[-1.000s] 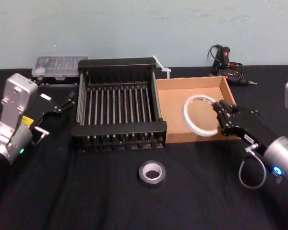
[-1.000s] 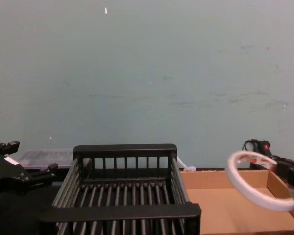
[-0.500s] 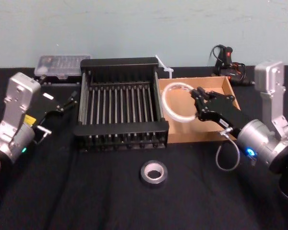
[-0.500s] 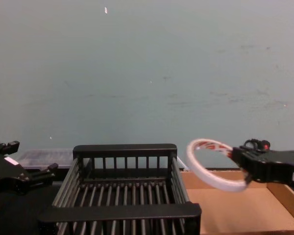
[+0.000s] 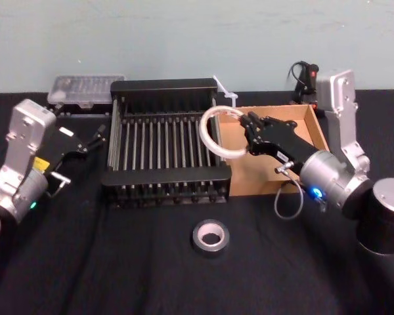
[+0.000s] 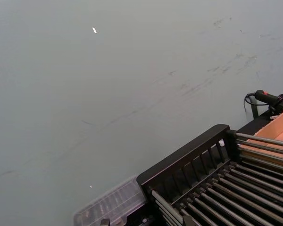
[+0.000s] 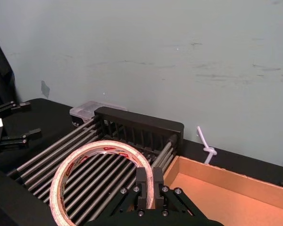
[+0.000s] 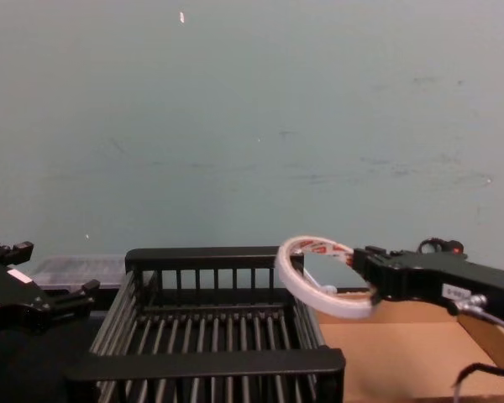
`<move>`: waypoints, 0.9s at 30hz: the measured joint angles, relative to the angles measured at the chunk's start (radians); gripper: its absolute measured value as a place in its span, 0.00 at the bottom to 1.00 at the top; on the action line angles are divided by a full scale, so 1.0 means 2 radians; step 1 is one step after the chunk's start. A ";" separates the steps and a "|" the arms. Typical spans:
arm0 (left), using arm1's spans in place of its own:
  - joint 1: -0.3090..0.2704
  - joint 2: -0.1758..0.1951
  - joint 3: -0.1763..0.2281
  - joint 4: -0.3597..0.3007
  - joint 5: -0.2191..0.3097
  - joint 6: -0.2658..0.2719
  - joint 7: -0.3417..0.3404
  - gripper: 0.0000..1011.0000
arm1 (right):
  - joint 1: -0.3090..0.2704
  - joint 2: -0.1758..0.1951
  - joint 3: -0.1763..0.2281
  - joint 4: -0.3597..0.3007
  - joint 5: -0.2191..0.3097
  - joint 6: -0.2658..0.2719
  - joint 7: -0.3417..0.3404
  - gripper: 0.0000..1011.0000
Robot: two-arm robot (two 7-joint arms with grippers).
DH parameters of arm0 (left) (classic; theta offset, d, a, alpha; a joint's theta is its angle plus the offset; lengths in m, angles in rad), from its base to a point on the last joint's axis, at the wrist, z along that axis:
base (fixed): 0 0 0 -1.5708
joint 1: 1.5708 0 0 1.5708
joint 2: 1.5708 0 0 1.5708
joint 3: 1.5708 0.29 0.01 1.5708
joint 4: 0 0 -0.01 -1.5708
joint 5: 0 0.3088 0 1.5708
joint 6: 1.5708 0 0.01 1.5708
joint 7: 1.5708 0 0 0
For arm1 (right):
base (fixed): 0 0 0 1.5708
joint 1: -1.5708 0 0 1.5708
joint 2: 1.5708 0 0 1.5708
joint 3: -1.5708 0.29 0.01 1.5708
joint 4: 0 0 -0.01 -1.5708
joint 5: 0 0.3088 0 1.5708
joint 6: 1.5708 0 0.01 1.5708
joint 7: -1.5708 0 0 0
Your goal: Pick up the white tape and place it into the black box , Pick up the silver tape and place it into the brown box.
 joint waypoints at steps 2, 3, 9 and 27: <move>0.000 0.000 0.000 0.000 0.000 0.000 0.000 0.99 | 0.010 -0.004 -0.004 0.010 -0.002 0.003 0.001 0.09; 0.000 0.000 0.000 0.000 0.000 0.000 0.000 0.99 | 0.014 -0.006 -0.005 0.013 -0.003 0.003 0.001 0.09; 0.000 0.000 0.000 0.000 0.000 0.000 0.000 0.99 | 0.043 -0.021 -0.016 0.042 -0.011 0.007 0.001 0.09; 0.000 0.000 0.000 0.000 0.000 0.000 0.000 0.99 | 0.112 -0.063 -0.041 0.135 -0.043 0.002 0.004 0.09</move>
